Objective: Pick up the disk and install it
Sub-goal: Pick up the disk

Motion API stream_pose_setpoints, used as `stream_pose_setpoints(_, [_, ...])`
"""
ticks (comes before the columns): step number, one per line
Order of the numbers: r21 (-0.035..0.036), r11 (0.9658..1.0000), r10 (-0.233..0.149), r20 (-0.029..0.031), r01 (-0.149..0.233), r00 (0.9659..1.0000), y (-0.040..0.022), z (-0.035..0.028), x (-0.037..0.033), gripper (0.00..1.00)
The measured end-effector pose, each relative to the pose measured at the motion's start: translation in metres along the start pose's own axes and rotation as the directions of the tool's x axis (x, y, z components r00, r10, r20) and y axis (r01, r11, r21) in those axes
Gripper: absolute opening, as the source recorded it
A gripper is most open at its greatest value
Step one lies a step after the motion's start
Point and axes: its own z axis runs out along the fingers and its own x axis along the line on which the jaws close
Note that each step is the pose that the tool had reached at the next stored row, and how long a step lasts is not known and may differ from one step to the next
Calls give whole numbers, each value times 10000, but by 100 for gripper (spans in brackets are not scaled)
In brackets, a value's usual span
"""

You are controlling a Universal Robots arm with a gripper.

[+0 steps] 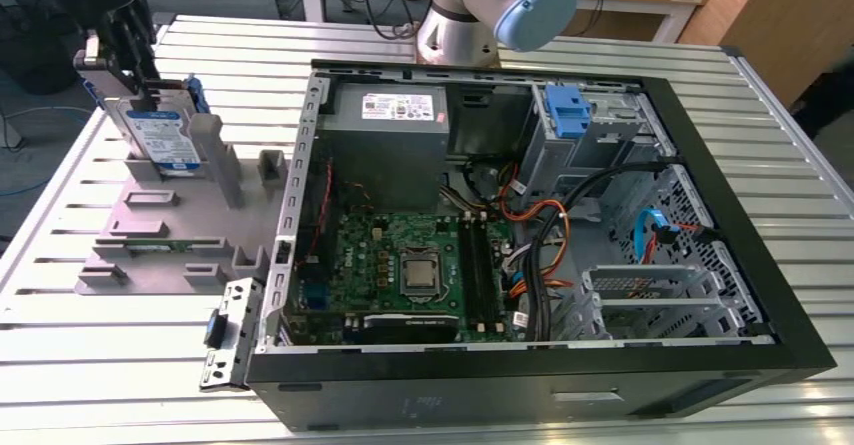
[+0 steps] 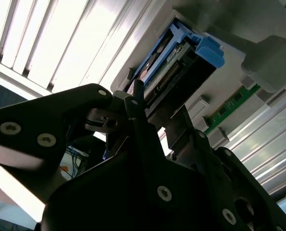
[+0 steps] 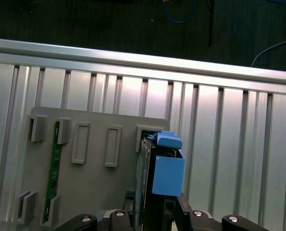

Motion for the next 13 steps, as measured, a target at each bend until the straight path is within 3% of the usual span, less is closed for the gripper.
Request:
stream_pose_setpoints(11, [7, 9998, 181, 6, -181, 9998, 0, -4, 1, 45])
stream_pose_setpoints(13, [37, 9998, 202, 5, -202, 9998, 0, -5, 1, 45])
